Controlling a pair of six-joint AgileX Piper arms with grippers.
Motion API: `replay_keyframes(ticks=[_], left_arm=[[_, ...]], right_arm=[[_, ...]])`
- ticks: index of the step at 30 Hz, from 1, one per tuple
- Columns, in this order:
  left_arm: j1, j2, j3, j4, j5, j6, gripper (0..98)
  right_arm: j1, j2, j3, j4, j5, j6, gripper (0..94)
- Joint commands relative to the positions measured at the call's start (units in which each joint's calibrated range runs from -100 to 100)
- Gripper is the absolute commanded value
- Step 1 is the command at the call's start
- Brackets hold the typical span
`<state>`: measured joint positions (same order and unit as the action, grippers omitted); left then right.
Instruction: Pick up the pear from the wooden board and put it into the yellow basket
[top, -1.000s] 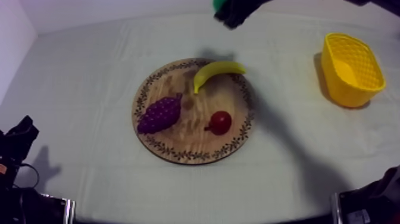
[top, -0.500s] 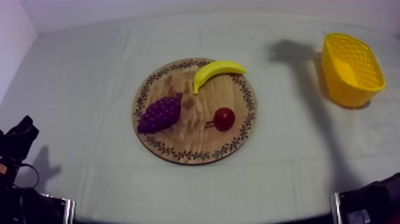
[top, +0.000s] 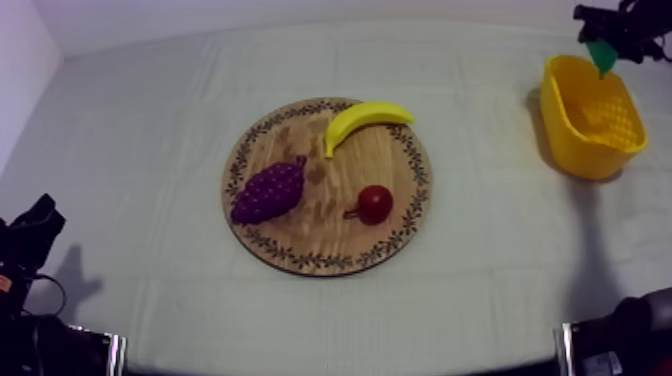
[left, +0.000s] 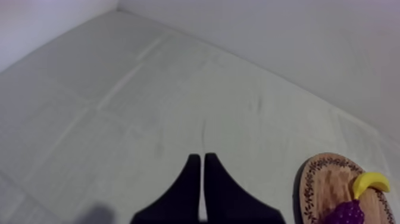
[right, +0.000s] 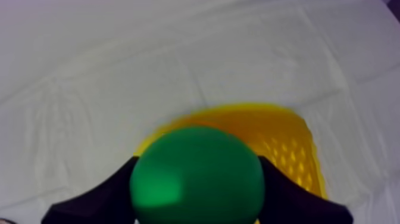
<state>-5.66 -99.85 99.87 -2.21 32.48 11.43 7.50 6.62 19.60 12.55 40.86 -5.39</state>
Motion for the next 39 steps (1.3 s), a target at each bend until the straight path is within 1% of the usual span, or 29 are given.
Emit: replay_keyframes(ticks=[1, 5, 9, 14, 26, 29, 32, 34, 36, 39], left_arm=[[-0.02, 0.02, 0.02, -0.02, 0.01, 0.02, 0.1], [-0.02, 0.02, 0.02, -0.02, 0.01, 0.02, 0.1], [-0.02, 0.02, 0.02, -0.02, 0.01, 0.02, 0.1], [-0.02, 0.02, 0.02, -0.02, 0.01, 0.02, 0.1], [-0.02, 0.02, 0.02, -0.02, 0.01, 0.02, 0.1], [-0.02, 0.02, 0.02, -0.02, 0.01, 0.02, 0.1], [-0.02, 0.02, 0.02, -0.02, 0.01, 0.02, 0.1], [-0.02, 0.02, 0.02, -0.02, 0.01, 0.02, 0.1], [-0.02, 0.02, 0.02, -0.02, 0.01, 0.02, 0.1], [-0.02, 0.02, 0.02, -0.02, 0.01, 0.02, 0.1]], right_arm=[[0.41, 0.76, 1.72, -1.62, 0.77, 1.82, 41.6], [1.20, 2.23, 4.55, -3.74, 1.51, 3.42, 42.1], [1.93, 3.48, 6.91, -4.62, 1.49, 4.04, 42.4], [2.76, 4.41, 8.11, -4.24, 0.48, 3.87, 45.9], [3.26, 5.47, 9.35, -2.29, -2.31, 2.17, 64.7], [3.21, 5.47, 9.76, -2.07, -3.39, 2.16, 67.0], [3.16, 5.10, 10.19, -2.45, -4.42, 2.54, 65.1], [3.18, 4.54, 10.61, -3.49, -5.22, 3.57, 61.3], [3.34, 3.59, 11.36, -5.18, -6.46, 5.30, 55.7], [3.78, 1.37, 13.29, -8.45, -8.82, 8.67, 44.4]])
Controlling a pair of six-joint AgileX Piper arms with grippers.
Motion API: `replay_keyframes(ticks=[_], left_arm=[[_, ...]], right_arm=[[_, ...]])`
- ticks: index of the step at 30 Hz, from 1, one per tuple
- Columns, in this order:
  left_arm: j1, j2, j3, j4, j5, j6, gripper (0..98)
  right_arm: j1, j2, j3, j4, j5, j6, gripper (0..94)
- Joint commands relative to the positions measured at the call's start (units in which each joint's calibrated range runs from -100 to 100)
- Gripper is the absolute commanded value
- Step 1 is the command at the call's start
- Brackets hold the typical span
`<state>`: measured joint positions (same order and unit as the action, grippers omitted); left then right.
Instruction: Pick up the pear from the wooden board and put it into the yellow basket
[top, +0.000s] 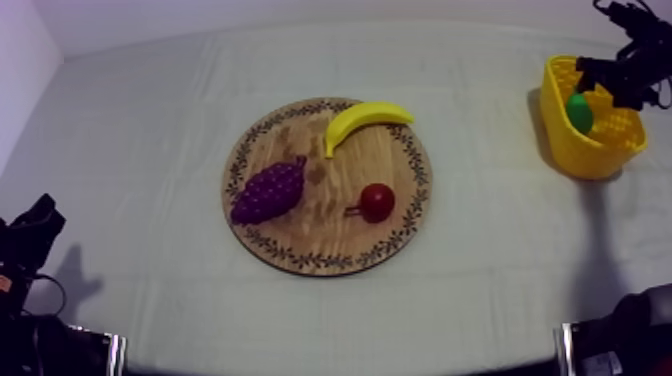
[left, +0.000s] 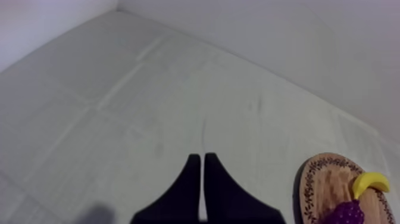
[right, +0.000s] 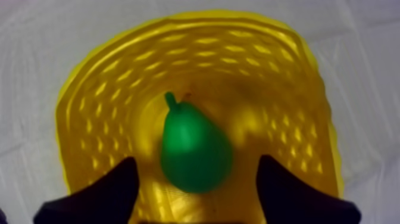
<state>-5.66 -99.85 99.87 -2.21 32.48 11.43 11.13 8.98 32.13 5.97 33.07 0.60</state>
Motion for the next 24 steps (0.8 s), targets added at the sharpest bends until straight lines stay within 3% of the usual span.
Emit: replay_keyframes(ticks=[1, 9, 14, 17, 24], left_arm=[[-0.02, 0.02, 0.02, -0.02, 0.01, 0.02, 0.1], [-0.02, 0.02, 0.02, -0.02, 0.01, 0.02, 0.1], [-0.02, 0.02, 0.02, -0.02, 0.01, 0.02, 0.1], [-0.02, 0.02, 0.02, -0.02, 0.01, 0.02, 0.1], [-0.02, 0.02, 0.02, -0.02, 0.01, 0.02, 0.1]], right_arm=[[0.28, -1.90, 1.58, -2.92, -1.81, 3.77, 41.2], [0.95, -12.59, 11.42, -13.97, -8.53, 13.82, 22.0], [1.13, -22.41, 19.85, -20.69, -11.33, 19.19, 4.9], [1.81, -29.04, 25.00, -24.26, -12.16, 23.77, 2.0], [3.13, -45.13, 37.60, -28.76, -13.76, 32.02, 0.6]])
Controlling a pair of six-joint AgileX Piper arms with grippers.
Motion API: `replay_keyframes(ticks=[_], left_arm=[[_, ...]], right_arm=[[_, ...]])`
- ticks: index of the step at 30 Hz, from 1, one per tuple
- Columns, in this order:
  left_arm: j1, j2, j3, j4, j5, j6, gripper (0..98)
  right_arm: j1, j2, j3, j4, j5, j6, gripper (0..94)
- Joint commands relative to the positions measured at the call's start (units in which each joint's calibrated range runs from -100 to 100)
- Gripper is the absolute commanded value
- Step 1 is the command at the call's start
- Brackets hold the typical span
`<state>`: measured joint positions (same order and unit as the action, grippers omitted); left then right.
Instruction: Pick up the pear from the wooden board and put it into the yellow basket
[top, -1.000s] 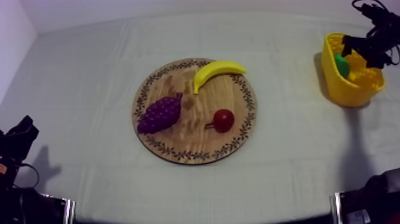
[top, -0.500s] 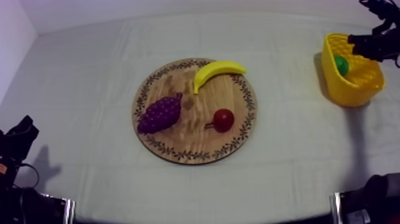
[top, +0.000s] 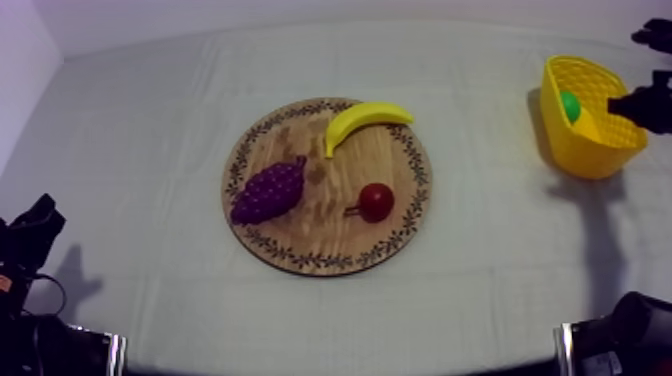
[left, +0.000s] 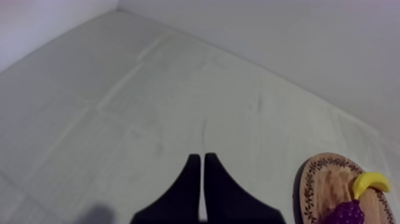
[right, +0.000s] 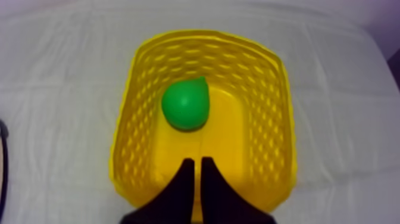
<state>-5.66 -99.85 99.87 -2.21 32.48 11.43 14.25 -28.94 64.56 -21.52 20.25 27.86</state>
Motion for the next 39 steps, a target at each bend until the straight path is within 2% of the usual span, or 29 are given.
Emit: replay_keyframes(ticks=[1, 5, 7, 10, 15, 17, 23, 28, 39], left_arm=[[-0.02, 0.02, 0.02, -0.02, 0.01, 0.02, 0.1], [-0.02, 0.02, 0.02, -0.02, 0.01, 0.02, 0.1], [-0.02, 0.02, 0.02, -0.02, 0.01, 0.02, 0.1], [-0.02, 0.02, 0.02, -0.02, 0.01, 0.02, 0.1], [-0.02, 0.02, 0.02, -0.02, 0.01, 0.02, 0.1], [-0.02, 0.02, 0.02, -0.02, 0.01, 0.02, 0.1], [-0.02, 0.02, 0.02, -0.02, 0.01, 0.03, 0.1], [-0.02, 0.02, 0.02, -0.02, 0.01, 0.04, 0.1], [-0.02, 0.02, 0.02, -0.02, 0.01, 0.02, 0.1]], right_arm=[[0.09, -9.69, 7.48, -1.88, -1.48, 6.06, 0.6], [0.19, -20.66, 16.77, -2.87, -1.40, 9.75, 0.5], [0.16, -27.42, 20.73, -2.02, -0.06, 9.91, 0.4], [-0.08, -38.84, 23.80, 2.35, 6.34, 6.28, 0.3], [-5.33, -53.24, 25.03, 12.92, 18.97, -3.88, 0.2], [-6.53, -56.33, 25.24, 15.17, 21.72, -5.97, 0.2], [-7.74, -62.48, 28.30, 16.32, 25.29, -4.92, 0.2], [-10.72, -66.01, 30.64, 19.12, 26.40, -8.71, 0.2], [-10.94, -66.72, 32.45, 19.91, 26.87, -11.26, 0.6]])
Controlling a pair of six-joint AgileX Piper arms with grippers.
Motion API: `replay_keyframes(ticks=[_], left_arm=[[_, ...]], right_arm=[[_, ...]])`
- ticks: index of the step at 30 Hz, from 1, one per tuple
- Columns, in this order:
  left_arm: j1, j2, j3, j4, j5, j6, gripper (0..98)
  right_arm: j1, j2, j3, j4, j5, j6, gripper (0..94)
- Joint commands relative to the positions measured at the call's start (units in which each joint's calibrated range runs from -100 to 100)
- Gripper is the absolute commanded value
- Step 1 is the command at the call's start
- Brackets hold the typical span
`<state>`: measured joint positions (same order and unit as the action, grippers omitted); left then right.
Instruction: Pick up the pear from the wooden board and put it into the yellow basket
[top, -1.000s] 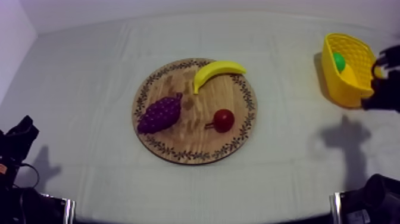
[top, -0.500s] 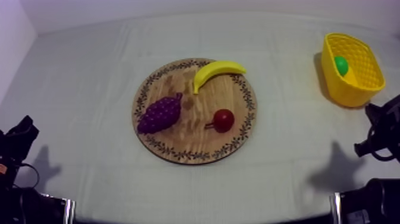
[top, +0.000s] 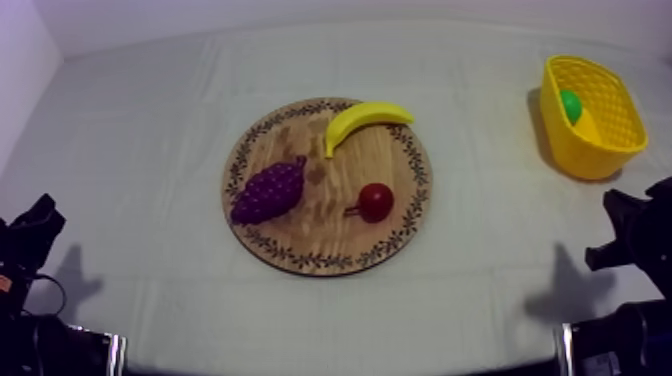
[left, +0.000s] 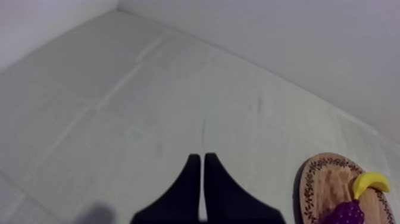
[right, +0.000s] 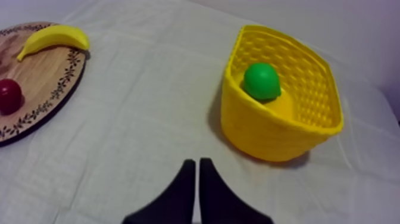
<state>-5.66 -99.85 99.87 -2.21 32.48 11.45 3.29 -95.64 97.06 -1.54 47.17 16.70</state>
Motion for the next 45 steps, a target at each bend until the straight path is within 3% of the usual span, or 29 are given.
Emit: replay_keyframes(ticks=[1, 8, 13, 26, 45], left_arm=[[-0.02, 0.02, 0.02, -0.02, 0.01, 0.00, 0.1], [-0.02, 0.02, 0.02, -0.02, 0.01, 0.00, 0.1], [-0.02, 0.02, 0.02, -0.02, 0.01, 0.00, 0.1], [-0.02, 0.02, 0.02, -0.02, 0.01, 0.00, 0.1], [-0.02, 0.02, 0.02, -0.02, 0.01, 0.00, 0.1]], right_arm=[[0.09, -0.02, -0.02, -0.05, -0.05, -0.18, 0.6], [0.22, -0.03, 0.11, 0.14, -0.26, 1.20, 0.4], [0.93, -0.03, 1.72, 0.60, -5.18, 3.16, 0.4], [1.98, -0.03, 2.71, 0.59, -9.23, -6.97, 0.4], [1.99, -0.03, 2.72, 0.59, -9.27, -4.22, 0.4]])
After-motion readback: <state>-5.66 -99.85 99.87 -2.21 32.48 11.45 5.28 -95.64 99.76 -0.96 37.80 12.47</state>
